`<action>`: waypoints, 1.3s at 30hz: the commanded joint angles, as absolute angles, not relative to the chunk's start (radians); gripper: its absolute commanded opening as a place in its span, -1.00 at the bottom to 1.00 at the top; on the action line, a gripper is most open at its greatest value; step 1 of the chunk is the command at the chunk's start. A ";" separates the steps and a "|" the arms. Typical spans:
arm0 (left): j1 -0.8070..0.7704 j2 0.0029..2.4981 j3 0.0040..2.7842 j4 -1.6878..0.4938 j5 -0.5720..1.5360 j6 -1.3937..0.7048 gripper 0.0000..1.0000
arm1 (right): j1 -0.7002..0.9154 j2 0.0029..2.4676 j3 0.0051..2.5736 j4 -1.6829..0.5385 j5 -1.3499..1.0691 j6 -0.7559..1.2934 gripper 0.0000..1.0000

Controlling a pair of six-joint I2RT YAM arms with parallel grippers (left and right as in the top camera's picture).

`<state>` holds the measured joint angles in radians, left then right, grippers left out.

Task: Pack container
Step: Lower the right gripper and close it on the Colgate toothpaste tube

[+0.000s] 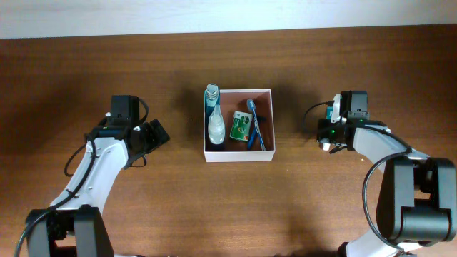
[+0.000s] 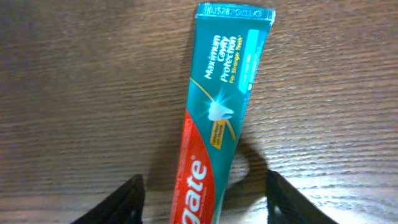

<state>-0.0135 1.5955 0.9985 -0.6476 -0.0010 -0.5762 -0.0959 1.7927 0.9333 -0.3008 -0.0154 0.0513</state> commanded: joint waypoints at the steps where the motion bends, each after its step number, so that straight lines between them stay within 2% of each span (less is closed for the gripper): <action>1: -0.012 1.599 0.995 -0.648 -0.007 -0.571 0.99 | -0.097 1.862 0.899 -0.321 -0.039 0.068 -0.01; 6: -0.012 1.599 0.995 -0.648 -0.007 -0.571 0.99 | -0.097 1.862 0.899 -0.326 -0.039 0.068 -0.09; 9: -0.012 1.599 0.995 -0.648 -0.007 -0.571 0.99 | -0.097 1.862 0.899 -0.326 -0.040 0.068 -0.24; 13: -0.012 1.599 0.995 -0.648 -0.007 -0.571 1.00 | -0.097 1.862 0.899 -0.326 -0.040 0.068 -0.32; 16: -0.012 1.599 0.995 -0.648 -0.007 -0.571 0.99 | -0.097 1.862 0.899 -0.328 -0.040 0.068 -0.33; 17: -0.012 1.599 0.995 -0.648 -0.007 -0.571 0.99 | -0.097 1.862 0.899 -0.328 -0.040 0.068 -0.30; 23: -0.012 1.599 0.995 -0.648 -0.007 -0.571 0.99 | -0.097 1.862 0.899 -0.328 -0.041 0.068 0.19; 31: -0.012 1.599 0.995 -0.648 -0.007 -0.571 0.99 | -0.097 1.862 0.899 -0.319 -0.051 0.068 0.22; 33: -0.012 1.599 0.995 -0.648 -0.007 -0.571 0.99 | -0.097 1.862 0.899 -0.304 -0.051 0.066 0.47; 35: -0.012 1.599 0.995 -0.648 -0.007 -0.571 0.99 | -0.097 1.862 0.899 -0.286 -0.046 0.057 0.64; 39: -0.012 1.599 0.995 -0.648 -0.007 -0.571 0.99 | -0.097 1.862 0.899 -0.272 -0.032 0.003 0.66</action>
<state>-0.0135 1.5955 0.9985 -0.6476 -0.0010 -0.5762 -0.0948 1.8053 0.9367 -0.2565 -0.0143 0.0368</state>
